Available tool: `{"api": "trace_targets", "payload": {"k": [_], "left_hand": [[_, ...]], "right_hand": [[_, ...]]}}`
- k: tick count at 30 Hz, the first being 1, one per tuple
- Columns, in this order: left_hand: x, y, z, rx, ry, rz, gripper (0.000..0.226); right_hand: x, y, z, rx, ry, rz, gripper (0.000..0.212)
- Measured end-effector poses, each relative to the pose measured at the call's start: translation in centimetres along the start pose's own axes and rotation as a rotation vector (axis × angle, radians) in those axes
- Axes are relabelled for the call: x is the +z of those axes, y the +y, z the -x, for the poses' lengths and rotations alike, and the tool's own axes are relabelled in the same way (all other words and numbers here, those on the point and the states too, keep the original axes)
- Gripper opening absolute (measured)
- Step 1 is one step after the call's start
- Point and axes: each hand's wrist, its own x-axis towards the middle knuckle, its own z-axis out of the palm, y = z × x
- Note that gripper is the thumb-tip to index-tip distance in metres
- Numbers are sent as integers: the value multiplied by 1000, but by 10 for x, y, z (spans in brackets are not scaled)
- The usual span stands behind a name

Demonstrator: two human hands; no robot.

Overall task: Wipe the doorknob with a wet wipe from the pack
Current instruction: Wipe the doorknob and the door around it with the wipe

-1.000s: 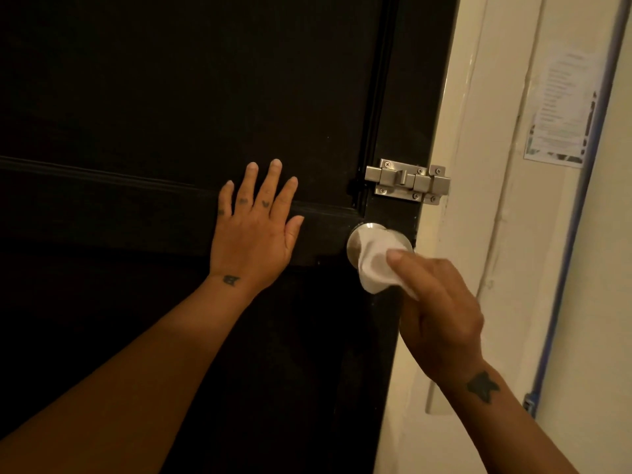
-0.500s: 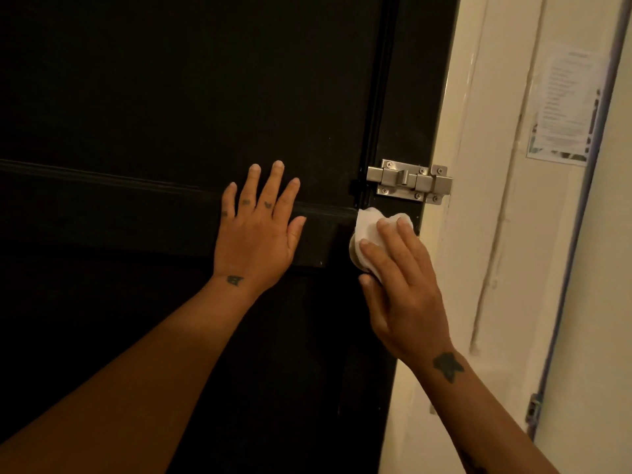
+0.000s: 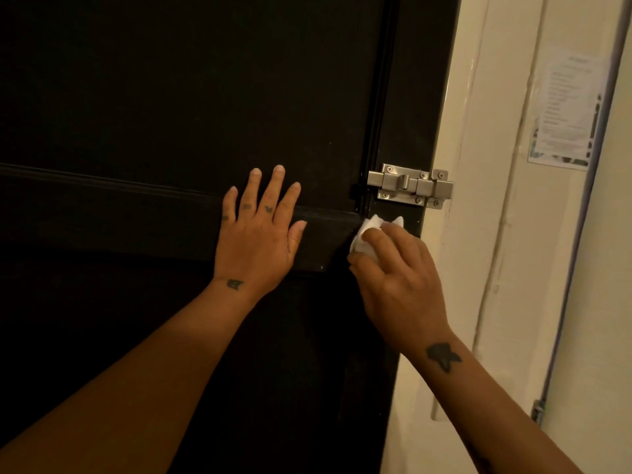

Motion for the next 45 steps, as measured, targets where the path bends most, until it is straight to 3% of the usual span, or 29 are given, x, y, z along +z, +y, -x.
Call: {"api": "trace_targets", "payload": {"k": [4,7,12,18,23,25,29,31,37,42,45], "left_hand": [[0,-1,0,6,2,-6,53],[0,0,-1,-2,0,0,53],[1,1,0,-8,2,4,53],[-1,2,0,-10,5,18,53],[-1,5,1,-24,3,25,53],[-1,4,1,-23,-2,26,53],[-1,3,1,-15,-1,28,54],[-1,3,1,-14,-2,32,54],[0,4,1,-18,8,40,53],[1,4,1,-13,18,21,53],[0,4,1,-11,21,23,54]], "right_hand": [[-10,-7,-4,222,5,-237,34],[-11,-5,1,360,52,-452,28],[-9,-1,12,393,158,-601,34],[-7,20,38,352,257,-579,39],[-16,44,41,473,306,-536,47],[-20,45,33,441,376,-527,44],[-16,23,18,359,266,-631,34],[-10,13,20,417,241,-707,38],[5,-22,50,645,393,-760,44],[10,-52,58,619,348,-654,40],[7,-51,65,487,332,-568,35]]}}
